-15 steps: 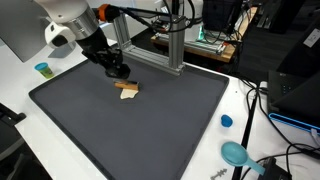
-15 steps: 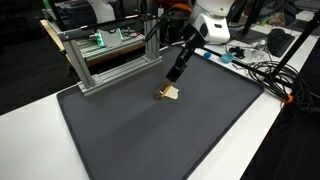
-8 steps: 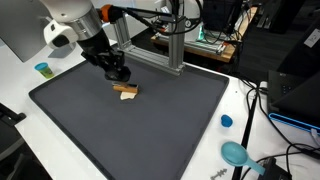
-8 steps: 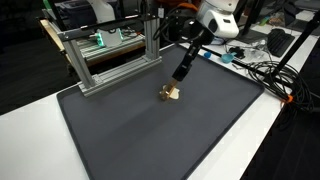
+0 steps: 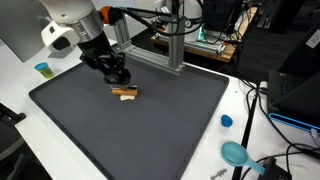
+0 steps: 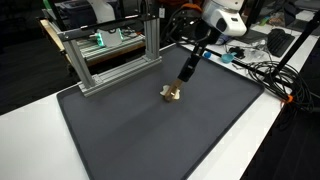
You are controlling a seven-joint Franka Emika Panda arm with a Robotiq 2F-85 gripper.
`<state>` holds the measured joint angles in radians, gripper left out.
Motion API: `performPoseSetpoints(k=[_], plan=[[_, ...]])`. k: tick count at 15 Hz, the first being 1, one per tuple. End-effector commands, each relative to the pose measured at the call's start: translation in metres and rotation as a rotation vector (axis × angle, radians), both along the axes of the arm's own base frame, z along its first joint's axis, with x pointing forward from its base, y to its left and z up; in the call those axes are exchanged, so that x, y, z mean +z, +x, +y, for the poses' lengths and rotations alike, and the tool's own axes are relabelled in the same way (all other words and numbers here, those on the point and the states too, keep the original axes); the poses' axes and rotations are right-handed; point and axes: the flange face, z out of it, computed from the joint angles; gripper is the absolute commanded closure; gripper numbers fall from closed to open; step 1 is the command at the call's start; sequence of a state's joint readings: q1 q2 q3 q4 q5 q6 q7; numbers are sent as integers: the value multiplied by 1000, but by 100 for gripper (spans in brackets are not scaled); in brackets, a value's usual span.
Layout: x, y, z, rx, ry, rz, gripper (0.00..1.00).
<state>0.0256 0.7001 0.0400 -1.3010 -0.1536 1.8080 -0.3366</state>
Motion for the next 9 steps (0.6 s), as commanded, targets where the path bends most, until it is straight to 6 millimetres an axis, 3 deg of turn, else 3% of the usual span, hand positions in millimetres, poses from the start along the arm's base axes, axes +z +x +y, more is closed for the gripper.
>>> performPoseSetpoints(k=[1, 6, 9], plan=[[-20, 16, 7, 47, 58, -46, 79], [-20, 25, 14, 62, 88, -101, 79], [9, 21, 13, 13, 85, -145, 79]])
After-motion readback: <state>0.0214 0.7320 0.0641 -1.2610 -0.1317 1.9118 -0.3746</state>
